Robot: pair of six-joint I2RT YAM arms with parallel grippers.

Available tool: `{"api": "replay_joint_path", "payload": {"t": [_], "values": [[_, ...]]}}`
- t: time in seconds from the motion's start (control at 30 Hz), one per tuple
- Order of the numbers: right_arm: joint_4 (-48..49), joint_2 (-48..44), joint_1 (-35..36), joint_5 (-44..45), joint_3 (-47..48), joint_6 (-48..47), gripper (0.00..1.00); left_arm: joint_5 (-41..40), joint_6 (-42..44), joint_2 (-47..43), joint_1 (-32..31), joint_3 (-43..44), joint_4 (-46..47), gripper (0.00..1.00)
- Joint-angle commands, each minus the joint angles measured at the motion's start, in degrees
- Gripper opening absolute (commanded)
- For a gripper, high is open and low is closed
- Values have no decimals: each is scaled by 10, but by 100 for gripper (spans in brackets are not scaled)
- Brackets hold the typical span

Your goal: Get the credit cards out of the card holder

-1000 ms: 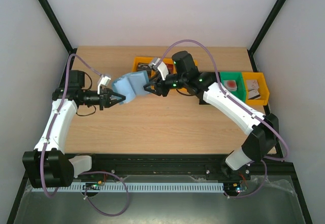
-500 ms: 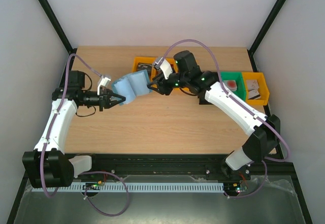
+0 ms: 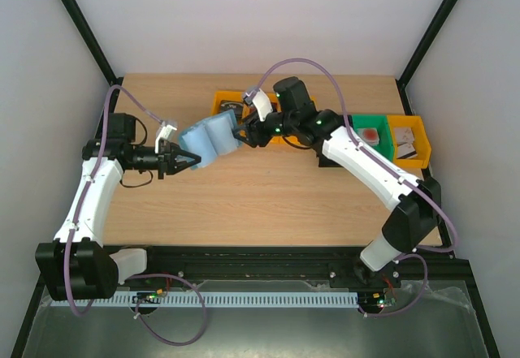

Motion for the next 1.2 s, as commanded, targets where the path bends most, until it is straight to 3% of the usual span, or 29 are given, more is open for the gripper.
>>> {"api": "replay_joint_path", "payload": {"t": [0.0, 0.2, 0.3, 0.53, 0.63, 0.7, 0.77, 0.8, 0.93, 1.03, 1.17], "values": [[33, 18, 11, -32, 13, 15, 57, 30, 27, -9, 3, 16, -13, 2], [47, 40, 36, -122, 29, 7, 57, 33, 33, -9, 3, 17, -19, 2], [64, 46, 47, -153, 26, 12, 53, 34, 35, -5, 3, 17, -20, 2], [105, 39, 64, -171, 19, 64, 5, 22, -26, -5, 3, 1, 30, 2], [145, 27, 74, -130, -6, 101, 2, 6, -42, -6, 3, -7, 49, 4], [137, 29, 81, -101, -4, 103, 2, 0, -73, -3, 3, -10, 78, 21], [128, 32, 84, -70, 3, 103, 2, -7, -103, -2, 2, -17, 100, 51], [125, 34, 84, -54, 8, 103, 2, -8, -106, -3, 2, -18, 103, 60], [119, 36, 86, -19, 11, 113, 2, -2, -108, -14, 2, -21, 100, 86], [109, 33, 88, -11, 5, 101, 2, 8, -87, -10, 3, -18, 85, 98], [75, 41, 89, 5, 22, 70, 2, 14, -101, -5, 5, -16, 95, 99]]}}
